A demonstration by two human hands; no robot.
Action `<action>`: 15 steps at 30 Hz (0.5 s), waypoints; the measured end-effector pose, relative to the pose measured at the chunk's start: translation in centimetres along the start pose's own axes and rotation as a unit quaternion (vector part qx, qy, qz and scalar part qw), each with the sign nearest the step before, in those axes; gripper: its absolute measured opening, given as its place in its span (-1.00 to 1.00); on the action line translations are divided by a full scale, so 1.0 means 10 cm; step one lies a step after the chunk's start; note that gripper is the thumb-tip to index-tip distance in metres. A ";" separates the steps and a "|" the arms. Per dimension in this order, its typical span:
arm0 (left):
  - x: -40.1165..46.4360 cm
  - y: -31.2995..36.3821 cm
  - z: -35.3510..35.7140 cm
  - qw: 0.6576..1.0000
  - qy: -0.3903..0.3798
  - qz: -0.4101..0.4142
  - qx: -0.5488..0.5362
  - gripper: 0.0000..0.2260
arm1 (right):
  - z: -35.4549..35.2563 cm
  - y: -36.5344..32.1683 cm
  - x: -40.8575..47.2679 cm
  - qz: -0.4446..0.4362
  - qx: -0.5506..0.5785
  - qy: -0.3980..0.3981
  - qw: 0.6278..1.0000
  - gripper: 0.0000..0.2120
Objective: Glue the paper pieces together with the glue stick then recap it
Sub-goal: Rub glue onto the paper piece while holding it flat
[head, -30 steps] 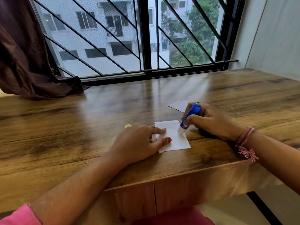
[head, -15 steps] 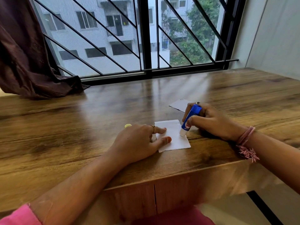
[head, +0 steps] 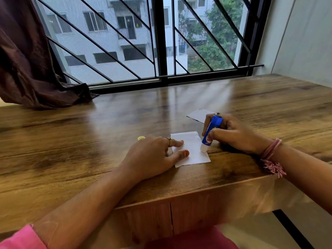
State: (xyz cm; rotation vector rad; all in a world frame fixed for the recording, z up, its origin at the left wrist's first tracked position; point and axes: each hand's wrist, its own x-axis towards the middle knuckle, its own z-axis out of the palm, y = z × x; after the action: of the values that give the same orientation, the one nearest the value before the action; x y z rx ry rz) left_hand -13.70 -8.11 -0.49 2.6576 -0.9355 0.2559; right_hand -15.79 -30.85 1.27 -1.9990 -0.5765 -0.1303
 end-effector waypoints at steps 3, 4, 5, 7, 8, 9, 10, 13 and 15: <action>0.00 -0.01 0.01 1.000 0.006 -0.004 -0.006 -0.58 | 0.01 0.00 -0.01 -0.004 0.007 0.000 1.000 -0.91; 0.00 -0.01 0.01 1.000 0.008 -0.005 -0.009 -0.59 | 0.01 -0.01 -0.02 -0.002 0.004 -0.009 1.000 -0.90; 0.00 -0.01 0.01 1.000 0.010 -0.005 -0.010 -0.59 | 0.01 -0.01 -0.02 0.002 0.004 -0.016 1.000 -0.90; -0.01 -0.01 0.01 1.000 0.013 -0.005 -0.012 -0.59 | 0.01 -0.01 -0.01 -0.001 0.015 -0.016 1.000 -0.91; -0.01 -0.01 0.01 1.000 0.014 -0.004 -0.015 -0.59 | 0.01 -0.01 0.00 -0.004 0.022 -0.012 1.000 -0.92; -0.01 -0.01 0.01 1.000 0.015 -0.004 -0.016 -0.60 | 0.01 0.01 0.00 -0.005 0.022 -0.009 1.000 -0.91; 0.00 -0.01 0.01 1.000 0.016 -0.004 -0.018 -0.60 | 0.01 0.02 0.00 -0.004 0.020 -0.010 1.000 -0.87; 0.00 -0.01 0.01 1.000 0.014 -0.003 -0.017 -0.59 | 0.00 0.01 -0.01 0.000 0.014 -0.033 0.999 -0.81; -0.01 -0.01 0.01 1.000 0.015 -0.003 -0.018 -0.59 | 0.00 0.00 0.00 0.001 0.022 -0.037 0.999 -0.93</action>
State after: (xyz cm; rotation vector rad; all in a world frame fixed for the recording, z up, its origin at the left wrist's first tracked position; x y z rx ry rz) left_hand -13.66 -8.02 -0.63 2.6163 -0.9144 0.2728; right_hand -15.82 -30.90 1.25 -1.9688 -0.6204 -0.0426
